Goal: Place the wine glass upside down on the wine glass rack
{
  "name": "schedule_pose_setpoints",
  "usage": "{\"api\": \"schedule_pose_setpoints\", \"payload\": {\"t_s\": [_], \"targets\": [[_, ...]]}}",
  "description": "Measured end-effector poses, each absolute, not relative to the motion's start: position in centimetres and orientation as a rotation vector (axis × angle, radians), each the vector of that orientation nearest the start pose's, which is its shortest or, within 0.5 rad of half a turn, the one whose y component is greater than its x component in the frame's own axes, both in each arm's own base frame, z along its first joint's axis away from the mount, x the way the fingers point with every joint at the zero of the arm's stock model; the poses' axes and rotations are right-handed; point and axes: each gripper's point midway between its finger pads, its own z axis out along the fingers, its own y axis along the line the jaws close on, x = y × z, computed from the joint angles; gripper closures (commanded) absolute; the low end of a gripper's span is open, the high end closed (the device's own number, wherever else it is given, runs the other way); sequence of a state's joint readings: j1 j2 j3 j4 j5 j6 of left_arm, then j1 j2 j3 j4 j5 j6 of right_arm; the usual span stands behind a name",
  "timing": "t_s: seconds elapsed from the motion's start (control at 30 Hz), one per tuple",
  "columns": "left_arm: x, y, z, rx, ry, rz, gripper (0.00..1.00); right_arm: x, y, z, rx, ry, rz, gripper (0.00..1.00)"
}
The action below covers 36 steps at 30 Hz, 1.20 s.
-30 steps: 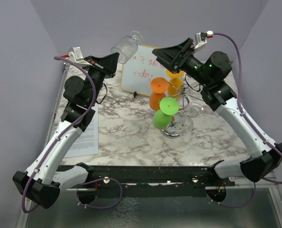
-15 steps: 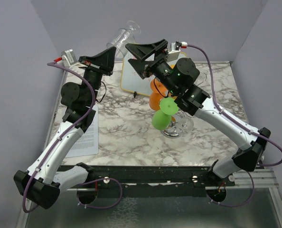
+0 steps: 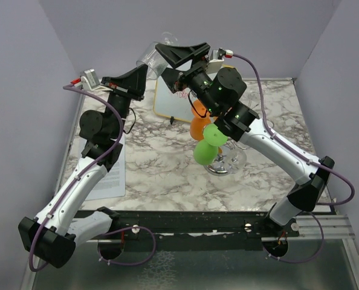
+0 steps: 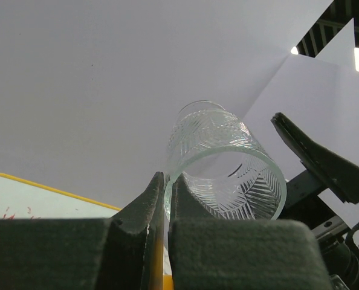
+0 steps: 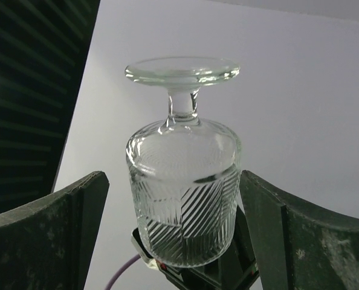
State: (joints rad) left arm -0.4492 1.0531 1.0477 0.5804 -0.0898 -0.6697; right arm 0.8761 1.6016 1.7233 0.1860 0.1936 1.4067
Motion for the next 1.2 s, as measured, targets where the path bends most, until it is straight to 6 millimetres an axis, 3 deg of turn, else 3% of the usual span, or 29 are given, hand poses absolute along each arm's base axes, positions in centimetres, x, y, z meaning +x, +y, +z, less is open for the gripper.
{"api": "schedule_pose_setpoints", "payload": {"t_s": [0.5,0.9,0.97,1.17,1.2], "targets": [[31.7,-16.6,51.0,-0.185,1.013,-0.976,1.00,32.7,40.8,53.8,0.576,1.426,1.797,0.15],[32.0,-16.3,50.8,-0.191,1.012,-0.948,1.00,32.8,41.8,53.5,0.466,1.454,1.734,0.20],[32.2,-16.3,50.7,-0.195,1.016,-0.944,1.00,32.9,41.9,53.3,0.449,1.462,1.716,0.26],[32.5,-16.2,50.4,-0.204,1.027,-0.929,0.99,33.0,42.0,52.9,0.414,1.474,1.680,0.74],[32.6,-16.2,50.3,-0.205,1.029,-0.928,0.94,33.0,42.0,52.8,0.408,1.473,1.674,0.79]]}}
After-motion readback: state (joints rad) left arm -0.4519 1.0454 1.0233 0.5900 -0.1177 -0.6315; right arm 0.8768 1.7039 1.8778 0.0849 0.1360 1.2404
